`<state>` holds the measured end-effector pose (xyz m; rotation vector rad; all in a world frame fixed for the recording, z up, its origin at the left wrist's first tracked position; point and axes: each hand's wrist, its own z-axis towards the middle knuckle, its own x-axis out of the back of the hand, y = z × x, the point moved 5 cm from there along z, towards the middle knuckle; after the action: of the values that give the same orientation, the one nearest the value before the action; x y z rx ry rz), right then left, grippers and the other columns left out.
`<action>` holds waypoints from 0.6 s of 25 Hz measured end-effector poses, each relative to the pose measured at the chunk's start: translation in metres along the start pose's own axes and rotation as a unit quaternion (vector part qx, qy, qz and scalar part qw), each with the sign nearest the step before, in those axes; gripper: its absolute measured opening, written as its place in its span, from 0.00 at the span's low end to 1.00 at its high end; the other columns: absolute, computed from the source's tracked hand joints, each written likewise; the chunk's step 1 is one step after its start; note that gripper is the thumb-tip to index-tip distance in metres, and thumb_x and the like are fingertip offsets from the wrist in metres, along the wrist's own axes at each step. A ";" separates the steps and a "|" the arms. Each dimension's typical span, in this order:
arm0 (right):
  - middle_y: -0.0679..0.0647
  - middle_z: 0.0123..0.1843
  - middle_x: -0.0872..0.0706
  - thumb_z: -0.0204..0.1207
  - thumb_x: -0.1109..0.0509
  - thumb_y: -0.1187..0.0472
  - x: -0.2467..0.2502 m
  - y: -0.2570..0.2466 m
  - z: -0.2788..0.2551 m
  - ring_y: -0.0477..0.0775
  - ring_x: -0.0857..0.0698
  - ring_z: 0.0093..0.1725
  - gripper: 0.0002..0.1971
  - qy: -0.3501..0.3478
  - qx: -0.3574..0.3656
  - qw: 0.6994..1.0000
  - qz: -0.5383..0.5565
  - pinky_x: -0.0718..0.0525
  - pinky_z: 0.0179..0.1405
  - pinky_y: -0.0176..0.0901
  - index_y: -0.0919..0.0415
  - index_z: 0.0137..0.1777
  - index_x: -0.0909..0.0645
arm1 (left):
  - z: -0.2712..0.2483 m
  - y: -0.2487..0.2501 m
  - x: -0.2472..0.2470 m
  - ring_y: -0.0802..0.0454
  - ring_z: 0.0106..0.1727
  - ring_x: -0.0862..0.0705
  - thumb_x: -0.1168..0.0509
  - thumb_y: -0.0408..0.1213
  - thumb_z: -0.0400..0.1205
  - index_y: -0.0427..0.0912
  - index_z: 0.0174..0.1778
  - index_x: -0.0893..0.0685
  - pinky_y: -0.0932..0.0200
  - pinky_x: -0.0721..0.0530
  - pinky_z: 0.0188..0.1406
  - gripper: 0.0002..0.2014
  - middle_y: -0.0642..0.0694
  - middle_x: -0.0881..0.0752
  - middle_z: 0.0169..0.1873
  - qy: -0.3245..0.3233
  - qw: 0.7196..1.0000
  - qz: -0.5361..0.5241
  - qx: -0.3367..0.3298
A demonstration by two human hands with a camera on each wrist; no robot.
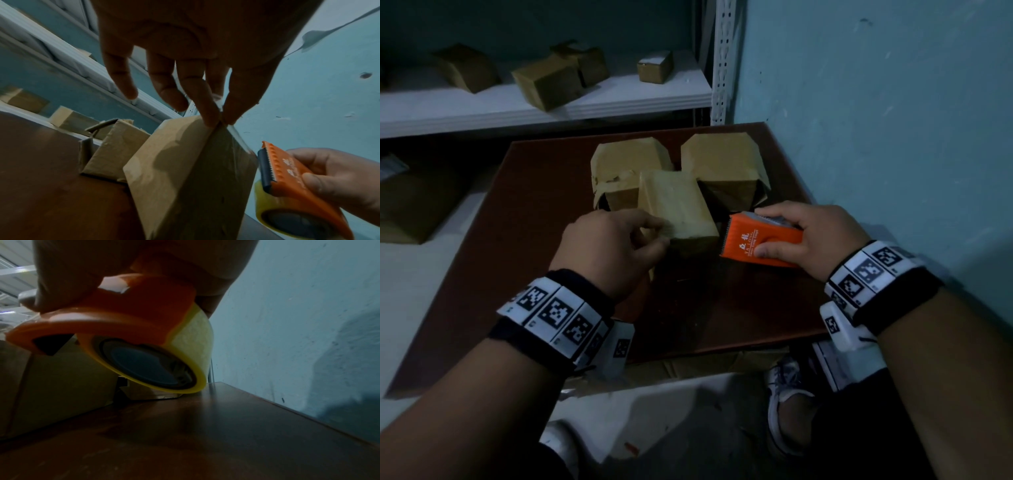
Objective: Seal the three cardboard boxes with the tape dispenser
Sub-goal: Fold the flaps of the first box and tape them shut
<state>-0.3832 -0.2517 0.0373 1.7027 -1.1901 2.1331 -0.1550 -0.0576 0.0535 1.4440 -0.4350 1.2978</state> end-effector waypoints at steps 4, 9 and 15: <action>0.42 0.68 0.11 0.60 0.33 0.20 -0.003 -0.006 0.006 0.49 0.12 0.61 0.44 -0.005 0.011 1.000 -0.013 0.13 0.65 0.53 0.34 0.78 0.20 | 0.001 -0.007 0.000 0.47 0.65 0.23 0.34 0.69 0.76 0.63 0.60 0.10 0.34 0.16 0.59 0.22 0.60 0.12 0.50 0.015 0.998 0.059 0.007; 0.41 0.70 0.12 0.62 0.36 0.18 -0.003 -0.009 0.014 0.49 0.13 0.64 0.45 -0.004 0.031 0.999 -0.032 0.15 0.66 0.52 0.34 0.79 0.22 | 0.008 -0.014 0.000 0.42 0.64 0.24 0.37 0.79 0.70 0.61 0.51 0.09 0.32 0.17 0.59 0.30 0.52 0.19 0.56 0.027 0.996 0.083 0.021; 0.41 0.69 0.11 0.63 0.39 0.17 -0.003 -0.011 0.019 0.49 0.13 0.63 0.44 -0.006 0.045 0.998 -0.042 0.17 0.63 0.48 0.33 0.80 0.23 | 0.020 -0.012 -0.001 0.47 0.72 0.21 0.33 0.76 0.73 0.61 0.41 0.17 0.32 0.22 0.68 0.21 0.57 0.15 0.67 0.010 0.996 0.090 -0.026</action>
<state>-0.3622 -0.2559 0.0407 1.7701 -1.0209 2.1597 -0.1366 -0.0709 0.0512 1.3720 -0.5927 1.4326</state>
